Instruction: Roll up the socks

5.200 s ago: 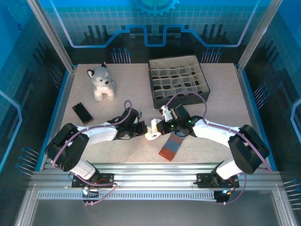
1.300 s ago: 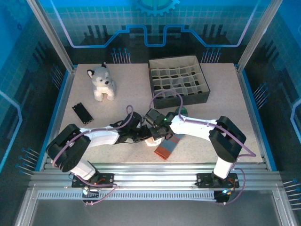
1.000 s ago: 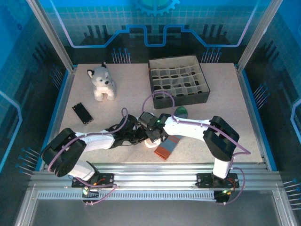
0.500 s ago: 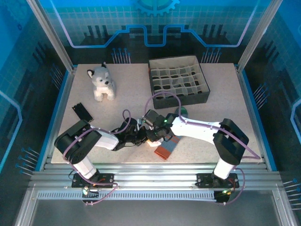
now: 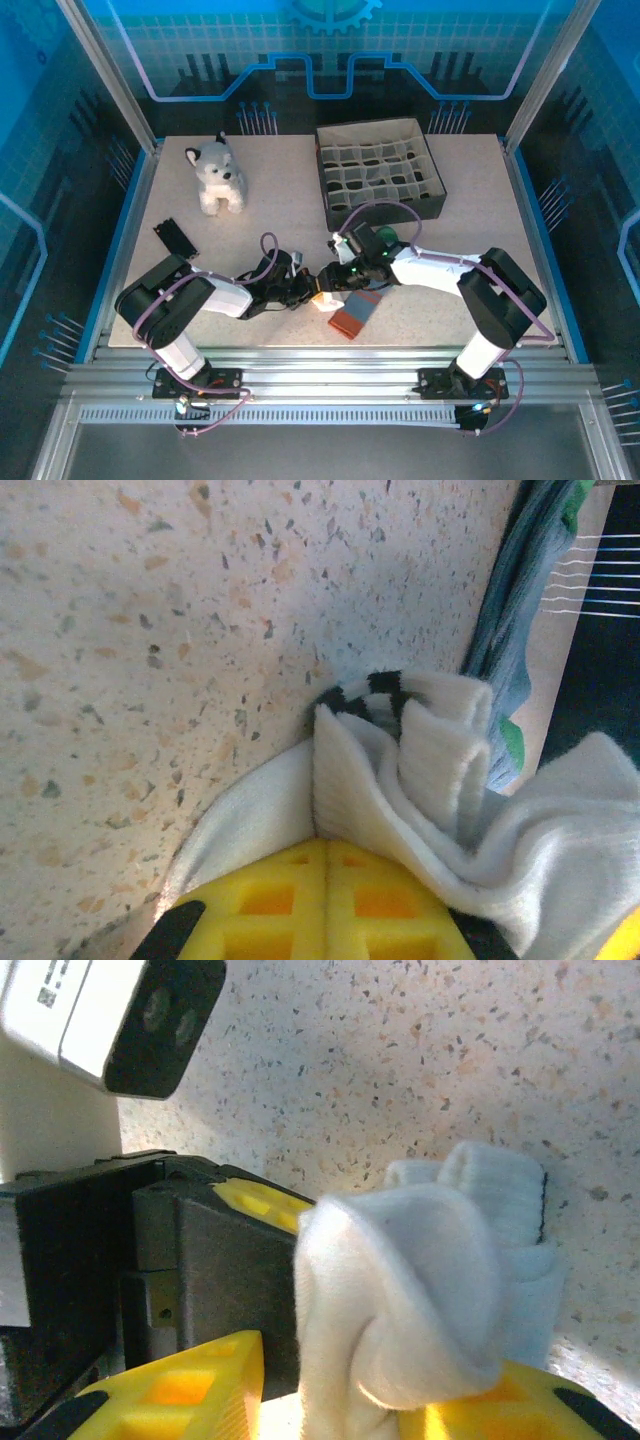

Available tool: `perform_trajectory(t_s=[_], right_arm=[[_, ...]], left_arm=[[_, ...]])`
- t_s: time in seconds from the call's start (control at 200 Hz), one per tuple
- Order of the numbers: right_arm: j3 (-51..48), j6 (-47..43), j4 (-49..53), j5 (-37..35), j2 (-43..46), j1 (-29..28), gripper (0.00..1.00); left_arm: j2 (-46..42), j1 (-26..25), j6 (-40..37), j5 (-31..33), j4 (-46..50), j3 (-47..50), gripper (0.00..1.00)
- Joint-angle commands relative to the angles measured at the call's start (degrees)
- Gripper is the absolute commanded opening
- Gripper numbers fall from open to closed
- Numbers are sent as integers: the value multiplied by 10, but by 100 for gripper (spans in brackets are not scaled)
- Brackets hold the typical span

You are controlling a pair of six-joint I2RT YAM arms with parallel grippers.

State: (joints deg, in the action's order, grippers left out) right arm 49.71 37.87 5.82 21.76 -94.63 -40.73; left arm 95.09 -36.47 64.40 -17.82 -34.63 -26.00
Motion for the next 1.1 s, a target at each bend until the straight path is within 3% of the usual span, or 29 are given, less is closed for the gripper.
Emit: perform_trajectory(t_s=[0.0, 0.31, 0.555, 0.715, 1.096], right_arm=[[-26, 52, -90, 65, 3, 0, 37], [-83, 112, -196, 99, 20, 37, 45], [-65, 48, -61, 40, 78, 61, 47], [-70, 29, -27, 23, 113, 82, 47], [-91, 36, 69, -93, 122, 112, 36]], left_arm=[[6, -4, -21, 17, 69, -5, 2], [11, -4, -25, 19, 78, -5, 1], [10, -4, -30, 23, 93, -6, 1], [11, -4, -33, 24, 97, -6, 1], [17, -4, -37, 24, 103, -7, 1]])
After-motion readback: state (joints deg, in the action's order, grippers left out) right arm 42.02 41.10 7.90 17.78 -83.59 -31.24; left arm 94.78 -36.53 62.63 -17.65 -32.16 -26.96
